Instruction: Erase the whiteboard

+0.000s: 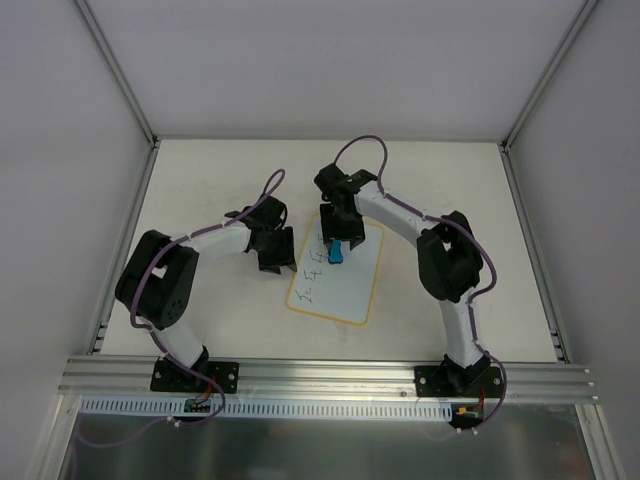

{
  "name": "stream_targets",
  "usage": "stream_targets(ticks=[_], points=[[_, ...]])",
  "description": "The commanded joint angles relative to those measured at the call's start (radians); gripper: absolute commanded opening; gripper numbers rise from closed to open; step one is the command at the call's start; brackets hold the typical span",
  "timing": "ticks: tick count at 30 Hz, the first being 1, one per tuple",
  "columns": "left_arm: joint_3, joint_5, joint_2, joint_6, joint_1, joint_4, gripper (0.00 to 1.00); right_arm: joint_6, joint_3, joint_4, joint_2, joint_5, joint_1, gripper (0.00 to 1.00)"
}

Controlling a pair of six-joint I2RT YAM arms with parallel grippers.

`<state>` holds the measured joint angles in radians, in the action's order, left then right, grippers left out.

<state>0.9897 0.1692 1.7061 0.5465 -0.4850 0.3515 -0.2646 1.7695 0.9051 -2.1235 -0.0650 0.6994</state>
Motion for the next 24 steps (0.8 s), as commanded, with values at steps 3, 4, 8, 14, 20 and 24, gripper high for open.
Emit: stream_targets(ticks=[3, 4, 8, 14, 20, 24], points=[[0.015, -0.096, -0.100, 0.033, -0.004, 0.072, 0.69, -0.008, -0.088, 0.014, 0.235, -0.032, -0.076, 0.59], [0.024, -0.096, -0.106, 0.035, -0.004, 0.073, 0.73, -0.016, -0.157, -0.012, 0.258, -0.026, -0.095, 0.60], [0.061, -0.096, -0.128, 0.046, -0.018, 0.076, 0.93, -0.059, -0.359, -0.124, 0.365, 0.042, -0.196, 0.66], [0.124, -0.125, -0.125, 0.050, -0.073, 0.081, 0.99, -0.094, -0.548, -0.268, 0.419, 0.122, -0.265, 0.61], [0.191, -0.189, -0.080, 0.044, -0.133, 0.084, 0.99, -0.134, -0.636, -0.393, 0.401, 0.180, -0.279, 0.45], [0.248, -0.226, -0.024, 0.038, -0.168, 0.083, 0.99, -0.142, -0.656, -0.428, 0.367, 0.182, -0.279, 0.38]])
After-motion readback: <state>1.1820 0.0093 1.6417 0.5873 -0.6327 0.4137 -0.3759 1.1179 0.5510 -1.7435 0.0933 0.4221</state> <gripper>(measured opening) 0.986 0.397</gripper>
